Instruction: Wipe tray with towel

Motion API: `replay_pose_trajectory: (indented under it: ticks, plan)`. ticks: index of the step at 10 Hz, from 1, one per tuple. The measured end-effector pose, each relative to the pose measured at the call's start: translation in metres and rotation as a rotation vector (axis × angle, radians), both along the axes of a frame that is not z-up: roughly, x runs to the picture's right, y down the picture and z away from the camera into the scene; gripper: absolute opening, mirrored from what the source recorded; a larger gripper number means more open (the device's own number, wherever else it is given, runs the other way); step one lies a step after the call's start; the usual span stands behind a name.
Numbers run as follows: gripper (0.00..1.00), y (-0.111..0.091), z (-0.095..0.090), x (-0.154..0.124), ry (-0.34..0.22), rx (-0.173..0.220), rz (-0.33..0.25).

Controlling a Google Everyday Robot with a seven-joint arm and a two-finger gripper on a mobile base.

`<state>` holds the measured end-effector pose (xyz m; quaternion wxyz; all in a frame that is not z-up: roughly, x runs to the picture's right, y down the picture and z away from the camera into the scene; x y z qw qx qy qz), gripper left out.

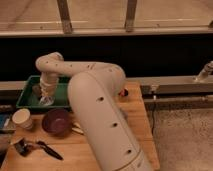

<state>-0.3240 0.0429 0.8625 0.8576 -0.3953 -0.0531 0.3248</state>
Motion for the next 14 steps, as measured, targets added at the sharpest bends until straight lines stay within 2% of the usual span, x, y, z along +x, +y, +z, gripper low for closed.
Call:
replay_pose_trajectory:
  ticks: [2,4,6,8,11,13,14]
  plan:
    - [0.00,0.011,0.004,0.040,0.037,-0.085,0.029]
    - [0.00,0.012,0.019,0.061,0.079,-0.128,0.047]
    - [0.00,0.003,0.035,0.064,0.094,-0.137,0.048]
    - [0.00,-0.015,0.065,0.051,0.096,-0.145,0.042]
    - [0.00,-0.030,0.087,0.031,0.083,-0.142,0.015]
    - [0.00,-0.045,0.093,0.031,0.027,-0.127,0.052]
    - [0.00,-0.056,0.094,0.033,-0.007,-0.097,0.067]
